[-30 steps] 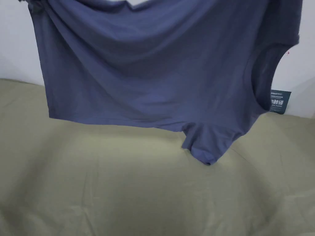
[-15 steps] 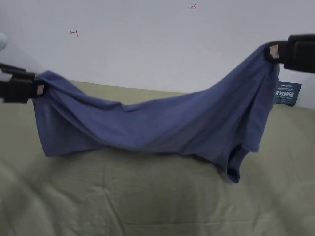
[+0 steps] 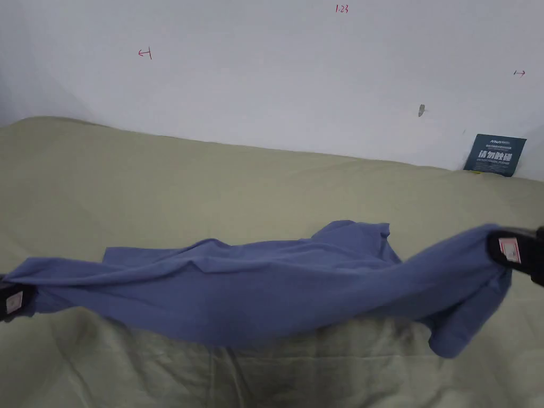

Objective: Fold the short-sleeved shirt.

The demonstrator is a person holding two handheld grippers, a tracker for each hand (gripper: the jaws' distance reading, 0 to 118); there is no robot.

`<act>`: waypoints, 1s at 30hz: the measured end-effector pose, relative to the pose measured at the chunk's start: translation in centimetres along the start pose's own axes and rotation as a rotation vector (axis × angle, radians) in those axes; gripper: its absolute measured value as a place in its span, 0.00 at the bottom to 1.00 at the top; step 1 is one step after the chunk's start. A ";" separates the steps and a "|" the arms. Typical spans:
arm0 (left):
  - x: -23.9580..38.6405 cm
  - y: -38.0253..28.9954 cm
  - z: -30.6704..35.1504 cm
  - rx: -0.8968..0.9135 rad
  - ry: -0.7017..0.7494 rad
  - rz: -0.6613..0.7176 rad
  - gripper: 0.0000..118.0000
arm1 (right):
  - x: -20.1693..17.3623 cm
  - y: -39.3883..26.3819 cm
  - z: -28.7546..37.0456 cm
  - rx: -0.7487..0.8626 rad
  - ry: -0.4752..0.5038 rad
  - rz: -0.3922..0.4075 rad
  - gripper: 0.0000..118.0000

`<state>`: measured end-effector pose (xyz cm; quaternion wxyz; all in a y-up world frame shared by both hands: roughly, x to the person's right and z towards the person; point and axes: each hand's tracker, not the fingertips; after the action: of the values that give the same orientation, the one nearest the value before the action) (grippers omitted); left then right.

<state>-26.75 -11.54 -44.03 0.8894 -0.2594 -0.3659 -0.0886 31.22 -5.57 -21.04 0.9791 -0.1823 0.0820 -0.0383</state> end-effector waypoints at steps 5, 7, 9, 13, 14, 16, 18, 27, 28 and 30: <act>-0.5 -5.0 1.9 -0.041 -0.050 0.073 0.08 | -1.1 -5.7 1.2 -0.101 0.000 -0.091 0.00; -0.6 -7.0 2.1 -0.086 -0.046 0.087 0.08 | -1.7 -7.9 1.4 -0.144 0.003 -0.137 0.00; -0.5 -9.1 2.3 -0.119 -0.058 0.095 0.08 | -2.3 -10.1 1.7 -0.193 0.004 -0.183 0.00; 0.0 -13.1 2.2 -0.213 -0.053 0.199 0.18 | -3.3 -13.6 2.1 -0.312 -0.055 -0.230 0.02; 0.1 -13.8 2.3 -0.223 -0.040 0.231 0.33 | -3.4 -14.2 2.2 -0.327 -0.081 -0.265 0.08; 0.0 -14.9 3.0 -0.215 -0.010 0.325 0.69 | -3.3 -15.2 3.0 -0.328 -0.125 -0.334 0.52; 0.2 -15.0 4.2 -0.175 0.027 0.462 0.78 | -3.5 -15.5 3.6 -0.295 -0.179 -0.391 0.88; 9.4 -5.0 6.1 -0.086 0.279 0.281 0.00 | -10.2 -11.0 3.2 -0.171 -0.428 -0.352 0.01; 10.9 -4.3 5.7 -0.074 0.301 0.265 0.00 | -10.6 -11.0 2.6 -0.195 -0.454 -0.319 0.01; 13.4 -3.3 4.9 -0.100 0.311 0.278 0.00 | -12.4 -11.0 1.8 -0.236 -0.514 -0.255 0.01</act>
<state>-21.30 -11.36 -30.48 0.9248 -0.3343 -0.1802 -0.0220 18.87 -13.90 -13.61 0.9270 -0.3073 -0.1881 -0.1038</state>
